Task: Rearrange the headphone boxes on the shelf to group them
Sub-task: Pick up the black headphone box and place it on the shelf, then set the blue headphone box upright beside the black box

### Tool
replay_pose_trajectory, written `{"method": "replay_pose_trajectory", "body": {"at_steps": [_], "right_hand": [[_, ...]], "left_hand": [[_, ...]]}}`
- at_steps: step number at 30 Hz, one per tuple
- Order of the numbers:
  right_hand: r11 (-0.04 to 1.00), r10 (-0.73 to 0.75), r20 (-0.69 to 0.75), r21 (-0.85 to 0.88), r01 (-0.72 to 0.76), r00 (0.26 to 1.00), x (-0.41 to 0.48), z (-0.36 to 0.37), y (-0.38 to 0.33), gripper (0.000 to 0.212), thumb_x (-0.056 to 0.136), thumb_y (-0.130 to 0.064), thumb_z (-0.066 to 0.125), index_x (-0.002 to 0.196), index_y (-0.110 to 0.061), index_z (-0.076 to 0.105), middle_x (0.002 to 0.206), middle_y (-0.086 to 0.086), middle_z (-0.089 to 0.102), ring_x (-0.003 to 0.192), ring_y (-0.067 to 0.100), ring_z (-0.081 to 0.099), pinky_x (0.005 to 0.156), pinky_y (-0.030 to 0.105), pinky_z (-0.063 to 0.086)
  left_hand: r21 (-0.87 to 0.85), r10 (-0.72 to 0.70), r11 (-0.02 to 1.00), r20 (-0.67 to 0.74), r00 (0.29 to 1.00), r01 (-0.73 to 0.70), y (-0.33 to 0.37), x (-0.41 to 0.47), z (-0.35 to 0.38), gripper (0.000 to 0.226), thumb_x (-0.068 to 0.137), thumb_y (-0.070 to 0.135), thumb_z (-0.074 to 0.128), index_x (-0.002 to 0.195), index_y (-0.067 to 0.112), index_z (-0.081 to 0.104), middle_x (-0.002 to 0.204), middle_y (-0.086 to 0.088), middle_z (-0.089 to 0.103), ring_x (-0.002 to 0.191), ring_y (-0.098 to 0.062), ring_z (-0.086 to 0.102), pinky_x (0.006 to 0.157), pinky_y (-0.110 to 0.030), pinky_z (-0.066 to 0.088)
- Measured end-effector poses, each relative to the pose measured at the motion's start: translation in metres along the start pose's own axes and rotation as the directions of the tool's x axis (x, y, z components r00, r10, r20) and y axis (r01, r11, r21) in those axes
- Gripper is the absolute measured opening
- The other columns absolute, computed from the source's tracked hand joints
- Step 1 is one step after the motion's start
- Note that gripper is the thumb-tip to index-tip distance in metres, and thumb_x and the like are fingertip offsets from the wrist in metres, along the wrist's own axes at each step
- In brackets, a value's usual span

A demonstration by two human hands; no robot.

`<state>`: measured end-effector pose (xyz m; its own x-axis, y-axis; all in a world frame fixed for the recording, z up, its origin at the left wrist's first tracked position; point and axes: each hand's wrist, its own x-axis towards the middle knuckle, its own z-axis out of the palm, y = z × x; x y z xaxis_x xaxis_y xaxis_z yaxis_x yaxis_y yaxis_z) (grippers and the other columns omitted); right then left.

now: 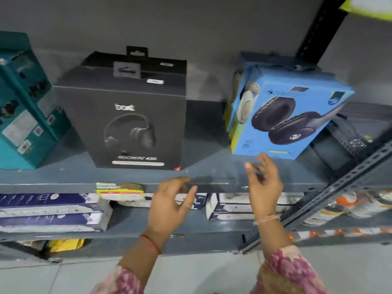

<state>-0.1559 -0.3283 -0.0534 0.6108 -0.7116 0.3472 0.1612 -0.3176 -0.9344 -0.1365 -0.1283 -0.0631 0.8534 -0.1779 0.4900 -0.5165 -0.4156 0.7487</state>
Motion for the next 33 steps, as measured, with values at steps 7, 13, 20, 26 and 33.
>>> {"method": "replay_pose_trajectory", "body": {"at_steps": [7, 13, 20, 26, 33], "right_hand": [[0.984, 0.176, 0.118, -0.053, -0.171, 0.977, 0.137, -0.076, 0.047, 0.119, 0.049, -0.034, 0.086, 0.142, -0.031, 0.012, 0.151, 0.006, 0.02, 0.134, 0.02, 0.034, 0.11, 0.046, 0.034], [0.953, 0.237, 0.566, 0.023, -0.302, 0.79, 0.199, -0.084, 0.067, 0.087, 0.056, 0.005, 0.076, 0.131, -0.009, 0.036, 0.106, -0.008, 0.062, 0.088, -0.004, 0.064, 0.08, 0.017, 0.052], [0.907, 0.284, 0.608, 0.081, -0.414, 0.741, 0.215, -0.073, 0.066, 0.061, 0.048, -0.003, 0.075, 0.105, -0.018, 0.06, 0.092, -0.009, 0.07, 0.096, 0.016, 0.063, 0.093, 0.036, 0.048], [0.919, 0.285, 0.572, 0.063, -0.388, 0.769, 0.198, -0.083, 0.06, 0.056, 0.052, -0.002, 0.077, 0.103, -0.019, 0.061, 0.091, -0.008, 0.071, 0.091, 0.011, 0.066, 0.085, 0.029, 0.053], [0.911, 0.315, 0.603, 0.024, -0.411, 0.733, 0.17, -0.105, 0.053, 0.052, 0.055, -0.001, 0.078, 0.101, -0.019, 0.062, 0.078, -0.018, 0.074, 0.091, 0.013, 0.065, 0.082, 0.028, 0.052]], "left_hand": [[-0.285, -0.347, 0.861, 0.278, 0.896, 0.422, 0.038, 0.108, 0.127, 0.108, 0.057, 0.022, 0.085, 0.143, 0.013, 0.019, 0.142, -0.001, 0.035, 0.13, -0.01, 0.035, 0.111, -0.029, 0.029], [-0.098, -0.332, 0.884, 0.555, 0.763, 0.457, 0.011, 0.164, 0.149, 0.125, 0.038, 0.036, 0.089, 0.141, 0.024, 0.019, 0.139, 0.007, 0.042, 0.123, -0.009, 0.045, 0.099, -0.023, 0.044], [-0.223, -0.294, 0.837, 0.587, 0.755, 0.499, 0.013, 0.172, 0.156, 0.081, 0.051, 0.011, 0.081, 0.125, 0.02, 0.048, 0.122, 0.001, 0.064, 0.11, -0.012, 0.061, 0.095, -0.03, 0.05], [-0.23, -0.29, 0.831, 0.599, 0.746, 0.507, 0.019, 0.16, 0.15, 0.08, 0.053, 0.012, 0.082, 0.125, 0.022, 0.049, 0.123, 0.002, 0.063, 0.111, -0.012, 0.06, 0.092, -0.027, 0.051], [-0.236, -0.317, 0.814, 0.585, 0.746, 0.53, 0.035, 0.127, 0.138, 0.079, 0.053, 0.004, 0.082, 0.124, 0.018, 0.049, 0.12, -0.001, 0.064, 0.109, -0.013, 0.06, 0.078, -0.012, 0.052]]}}
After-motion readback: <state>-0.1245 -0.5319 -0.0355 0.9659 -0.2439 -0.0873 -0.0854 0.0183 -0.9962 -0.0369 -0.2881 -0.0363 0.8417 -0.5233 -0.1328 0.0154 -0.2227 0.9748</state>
